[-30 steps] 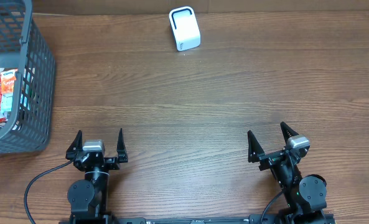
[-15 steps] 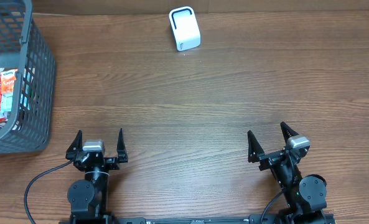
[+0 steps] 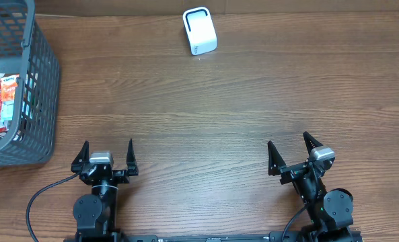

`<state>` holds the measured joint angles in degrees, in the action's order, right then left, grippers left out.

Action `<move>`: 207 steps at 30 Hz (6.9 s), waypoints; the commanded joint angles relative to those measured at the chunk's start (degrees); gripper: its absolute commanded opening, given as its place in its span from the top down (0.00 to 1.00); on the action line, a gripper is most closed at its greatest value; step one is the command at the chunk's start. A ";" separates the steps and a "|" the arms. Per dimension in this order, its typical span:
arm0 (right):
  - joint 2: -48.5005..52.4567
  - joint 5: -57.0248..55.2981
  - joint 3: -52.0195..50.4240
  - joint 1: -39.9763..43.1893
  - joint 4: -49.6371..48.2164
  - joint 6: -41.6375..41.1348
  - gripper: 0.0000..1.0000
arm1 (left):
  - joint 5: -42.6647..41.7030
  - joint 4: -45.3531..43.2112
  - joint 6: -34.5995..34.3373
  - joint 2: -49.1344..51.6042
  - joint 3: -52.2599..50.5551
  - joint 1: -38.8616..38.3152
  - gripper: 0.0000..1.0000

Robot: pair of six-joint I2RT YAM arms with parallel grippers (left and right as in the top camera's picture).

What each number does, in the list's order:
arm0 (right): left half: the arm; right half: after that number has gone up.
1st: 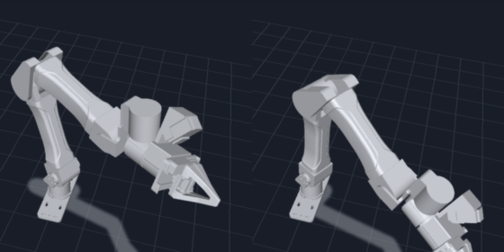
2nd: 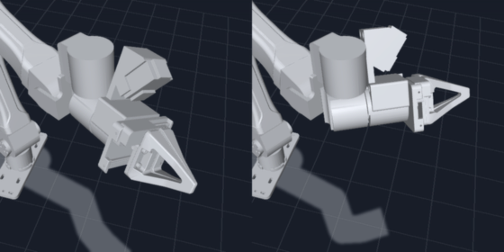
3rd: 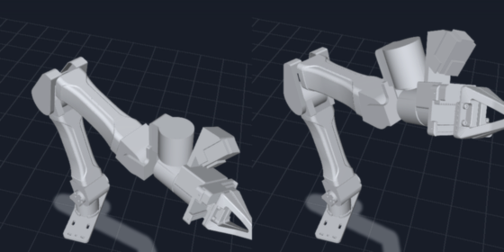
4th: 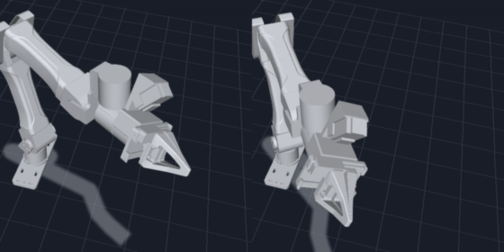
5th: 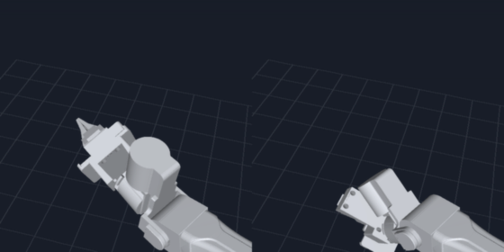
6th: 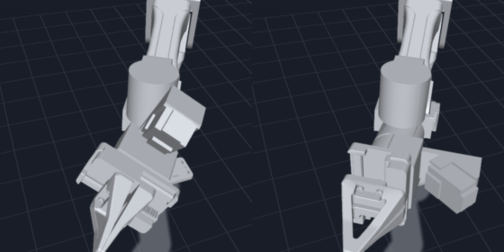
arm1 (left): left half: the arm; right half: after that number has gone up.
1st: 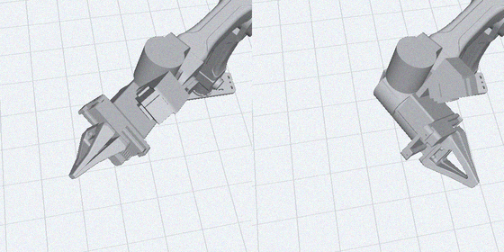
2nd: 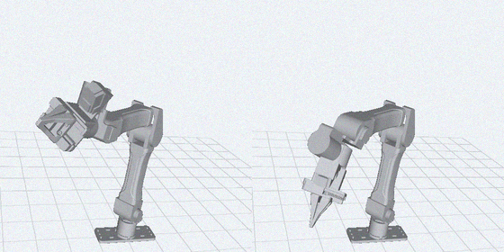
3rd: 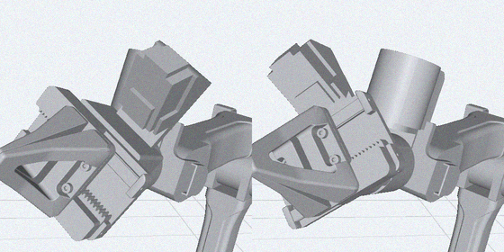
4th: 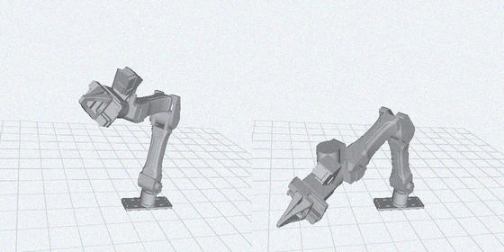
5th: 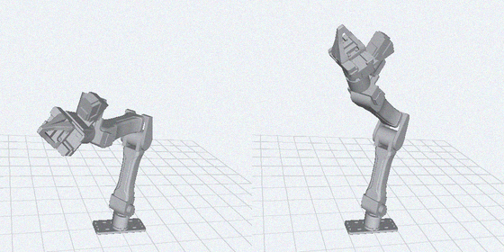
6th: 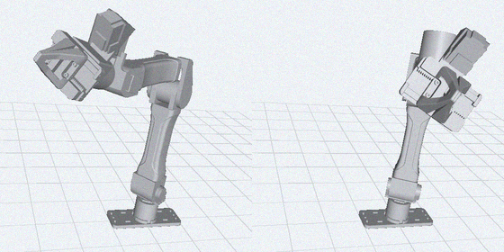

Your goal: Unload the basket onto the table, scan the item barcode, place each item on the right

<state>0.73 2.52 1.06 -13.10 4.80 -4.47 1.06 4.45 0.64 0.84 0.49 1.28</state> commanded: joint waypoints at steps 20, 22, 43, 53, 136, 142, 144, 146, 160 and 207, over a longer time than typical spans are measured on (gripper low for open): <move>-0.57 -0.74 -0.61 0.33 -0.13 0.02 0.00 | -0.52 -0.11 1.09 -0.61 -0.22 0.20 0.00; -0.57 -0.74 -0.61 0.33 -0.13 0.02 0.00 | -0.52 -0.11 1.11 -0.61 -0.22 0.20 0.00; -0.57 -0.74 -0.61 0.33 -0.13 0.02 0.00 | -0.52 -0.11 1.09 -0.61 -0.22 0.20 0.00; -0.57 -0.74 -0.61 0.33 -0.13 0.02 0.00 | -0.72 -0.09 1.05 -0.61 -0.22 0.20 0.00; -0.57 -0.74 -0.61 0.33 -0.11 0.02 0.00 | 25.42 68.54 -2.45 85.26 127.49 5.25 0.00; -0.57 -0.74 -0.61 0.33 -0.13 0.02 0.00 | 16.79 69.24 -2.40 89.57 127.49 14.84 0.01; -0.57 -0.74 -0.61 0.33 -0.13 0.02 0.00 | 13.16 69.18 -2.38 90.68 127.49 18.69 0.01; -0.57 -0.74 -0.61 0.33 -0.13 0.02 0.00 | 6.56 68.94 -2.05 91.86 127.49 23.21 0.00; -0.57 -0.74 -0.61 0.33 -0.13 0.02 0.00 | -8.87 67.52 5.35 104.06 127.49 37.24 0.01; -0.57 -0.74 -0.61 0.33 -0.11 0.02 0.00 | -14.21 66.64 14.80 133.33 123.32 37.29 0.00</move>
<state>0.73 2.50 1.06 -13.10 4.80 -4.49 -12.03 71.75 13.98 133.43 125.75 39.00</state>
